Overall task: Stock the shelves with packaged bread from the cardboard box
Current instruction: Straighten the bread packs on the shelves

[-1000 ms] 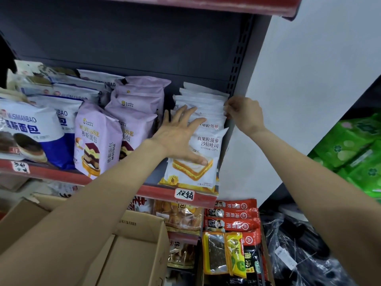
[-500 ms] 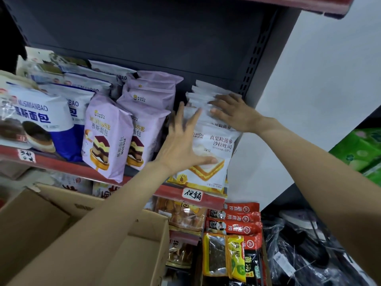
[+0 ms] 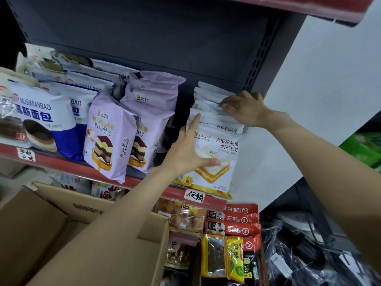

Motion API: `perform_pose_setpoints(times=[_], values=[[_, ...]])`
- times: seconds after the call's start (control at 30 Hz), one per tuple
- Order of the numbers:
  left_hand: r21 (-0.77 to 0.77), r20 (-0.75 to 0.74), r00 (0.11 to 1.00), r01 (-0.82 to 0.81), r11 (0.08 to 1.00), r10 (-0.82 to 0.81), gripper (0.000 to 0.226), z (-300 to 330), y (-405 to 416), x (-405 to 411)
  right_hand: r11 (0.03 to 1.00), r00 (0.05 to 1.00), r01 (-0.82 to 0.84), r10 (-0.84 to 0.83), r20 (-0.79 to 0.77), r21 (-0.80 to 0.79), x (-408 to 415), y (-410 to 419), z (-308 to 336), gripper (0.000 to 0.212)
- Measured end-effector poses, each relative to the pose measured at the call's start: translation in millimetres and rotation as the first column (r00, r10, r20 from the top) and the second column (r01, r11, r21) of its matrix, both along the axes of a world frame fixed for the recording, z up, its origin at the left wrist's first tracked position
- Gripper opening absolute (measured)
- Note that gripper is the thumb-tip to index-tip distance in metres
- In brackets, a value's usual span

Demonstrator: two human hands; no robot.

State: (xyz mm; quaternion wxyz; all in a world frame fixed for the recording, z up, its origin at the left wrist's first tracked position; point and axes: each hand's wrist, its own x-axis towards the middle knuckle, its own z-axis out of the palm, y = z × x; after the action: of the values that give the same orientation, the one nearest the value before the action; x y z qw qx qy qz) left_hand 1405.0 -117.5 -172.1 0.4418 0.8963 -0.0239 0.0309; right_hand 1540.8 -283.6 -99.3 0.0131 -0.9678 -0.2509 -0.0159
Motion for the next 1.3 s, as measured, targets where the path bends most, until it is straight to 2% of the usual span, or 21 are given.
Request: perform_pose_setpoints(times=[0.1, 0.2, 0.27, 0.33, 0.4, 0.5, 0.7, 0.83, 0.9, 1.0, 1.23, 1.3], values=[[0.039, -0.008, 1.0, 0.006, 0.999, -0.006, 0.127, 2, 2, -2, 0.999, 0.997, -0.036, 0.035, 0.072, 0.003, 2, 8, 1, 0.051], [0.078, -0.009, 1.0, 0.019, 0.997, -0.019, 0.126, 3, 4, -2, 0.977, 0.994, -0.068, 0.047, 0.102, 0.204, 13, 20, -3, 0.039], [0.101, -0.003, 1.0, 0.023, 0.995, -0.023, 0.125, 3, 5, -2, 0.963, 0.995, -0.082, 0.067, 0.068, 0.255, 22, 27, -5, 0.034], [0.12, 0.008, 1.0, 0.022, 0.992, -0.023, 0.124, 2, 6, -1, 0.959, 0.993, -0.094, 0.111, -0.05, 0.268, 25, 34, -5, 0.042], [0.138, 0.009, 1.0, 0.019, 0.99, -0.021, 0.123, 2, 6, -1, 0.972, 0.979, -0.107, 0.14, -0.145, 0.211, 24, 37, -5, 0.053], [0.151, 0.005, 1.0, 0.012, 0.988, -0.013, 0.123, 3, 5, -1, 0.986, 0.977, -0.169, 0.166, -0.13, -0.008, 20, 34, -6, 0.057], [0.184, 0.0, 1.0, 0.01, 0.983, -0.01, 0.124, 5, 5, -4, 0.98, 0.983, -0.166, 0.156, -0.099, -0.11, 21, 27, -6, 0.057], [0.243, 0.013, 1.0, 0.006, 0.97, -0.01, 0.125, 3, 7, -3, 0.954, 0.958, -0.277, 0.283, 0.046, -0.113, 24, 38, -4, 0.057], [0.253, 0.02, 1.0, 0.002, 0.968, -0.007, 0.125, 3, 7, -3, 0.933, 0.942, -0.332, 0.336, 0.008, -0.143, 30, 45, -4, 0.052], [0.236, 0.023, 1.0, 0.0, 0.972, -0.005, 0.124, 1, 7, -3, 0.944, 0.952, -0.301, 0.288, -0.108, -0.136, 37, 48, -8, 0.051], [0.22, 0.031, 0.999, -0.004, 0.975, -0.003, 0.124, 1, 6, -4, 0.98, 0.973, -0.196, 0.189, -0.132, -0.043, 34, 35, -4, 0.058], [0.227, 0.028, 1.0, -0.006, 0.974, -0.001, 0.124, 1, 6, -4, 0.976, 0.966, -0.213, 0.204, -0.158, -0.041, 32, 33, -2, 0.056]])
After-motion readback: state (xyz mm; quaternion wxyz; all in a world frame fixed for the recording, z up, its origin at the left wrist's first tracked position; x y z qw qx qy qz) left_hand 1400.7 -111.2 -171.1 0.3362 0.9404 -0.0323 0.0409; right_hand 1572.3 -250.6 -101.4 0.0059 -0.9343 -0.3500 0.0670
